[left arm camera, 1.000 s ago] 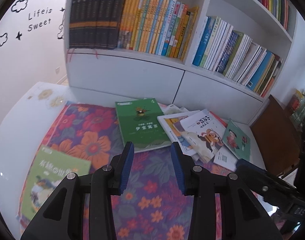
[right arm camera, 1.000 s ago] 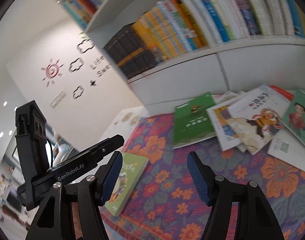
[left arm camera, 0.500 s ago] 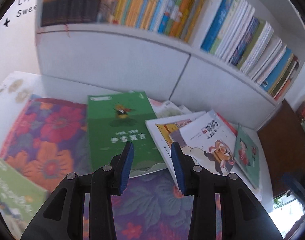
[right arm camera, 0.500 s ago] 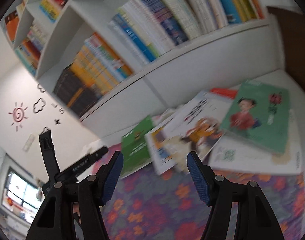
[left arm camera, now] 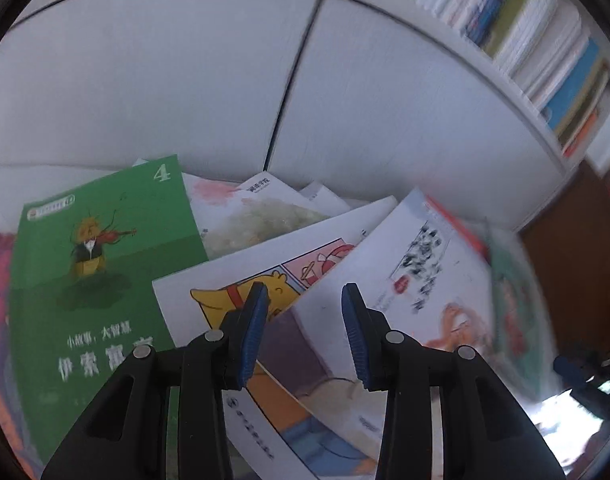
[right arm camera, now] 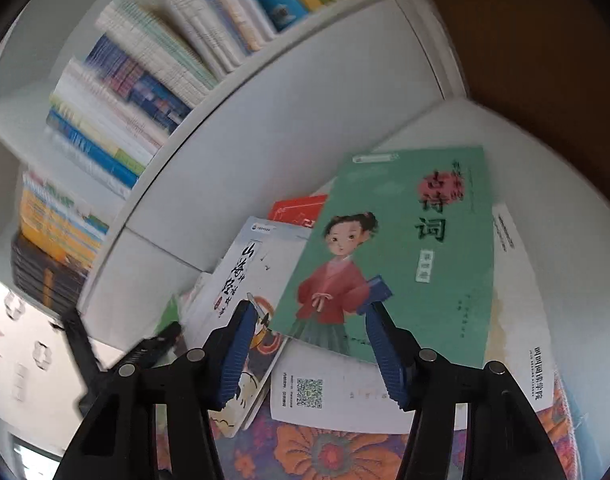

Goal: Organize books

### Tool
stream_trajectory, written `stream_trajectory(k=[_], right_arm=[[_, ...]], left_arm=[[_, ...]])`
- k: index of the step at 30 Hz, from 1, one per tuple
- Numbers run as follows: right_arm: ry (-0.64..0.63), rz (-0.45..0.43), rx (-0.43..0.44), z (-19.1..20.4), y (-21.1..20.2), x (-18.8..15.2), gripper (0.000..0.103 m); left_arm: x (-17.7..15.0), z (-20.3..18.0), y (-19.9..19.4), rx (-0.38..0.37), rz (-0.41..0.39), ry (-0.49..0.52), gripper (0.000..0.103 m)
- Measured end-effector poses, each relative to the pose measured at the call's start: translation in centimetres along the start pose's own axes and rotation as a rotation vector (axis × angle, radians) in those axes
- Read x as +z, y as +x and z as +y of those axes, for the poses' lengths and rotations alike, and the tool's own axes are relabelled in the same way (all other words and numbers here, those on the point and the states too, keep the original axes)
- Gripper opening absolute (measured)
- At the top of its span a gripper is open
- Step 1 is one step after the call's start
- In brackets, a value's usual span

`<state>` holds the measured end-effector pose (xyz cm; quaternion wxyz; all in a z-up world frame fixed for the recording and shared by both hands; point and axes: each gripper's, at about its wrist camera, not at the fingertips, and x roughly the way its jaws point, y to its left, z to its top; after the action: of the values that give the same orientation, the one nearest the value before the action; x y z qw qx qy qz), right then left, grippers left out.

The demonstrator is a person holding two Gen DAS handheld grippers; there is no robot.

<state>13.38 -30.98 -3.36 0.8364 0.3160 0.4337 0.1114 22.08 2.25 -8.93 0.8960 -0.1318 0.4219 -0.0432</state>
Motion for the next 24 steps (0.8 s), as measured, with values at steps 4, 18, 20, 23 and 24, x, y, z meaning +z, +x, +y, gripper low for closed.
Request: stream_trajectory(k=[4, 18, 20, 23, 24], right_arm=[[-0.047, 0.18, 0.026, 2.1, 3.9, -1.7, 0.057], [-0.149, 0.262, -0.044, 5.8, 7.9, -4.9, 0.057], [-0.159, 0.242, -0.088, 5.6, 7.6, -4.8, 0.053], [-0.21, 0.243, -0.144, 5.9, 7.4, -4.9, 0.05], [-0.227, 0.252, -0.164, 6.0, 7.3, -5.0, 0.05]], left_arm=[[-0.4, -1.1, 0.0, 0.051, -0.015, 0.091, 0.038], [-1.9, -3.4, -1.1, -0.054, 0.1, 0.301, 0.042], [-2.1, -3.8, -1.4, -0.074, 0.125, 0.319, 0.042], [-2.7, -4.5, -1.8, -0.076, 0.156, 0.352, 0.042], [-2.7, -4.6, -1.9, -0.076, 0.164, 0.356, 0.042]])
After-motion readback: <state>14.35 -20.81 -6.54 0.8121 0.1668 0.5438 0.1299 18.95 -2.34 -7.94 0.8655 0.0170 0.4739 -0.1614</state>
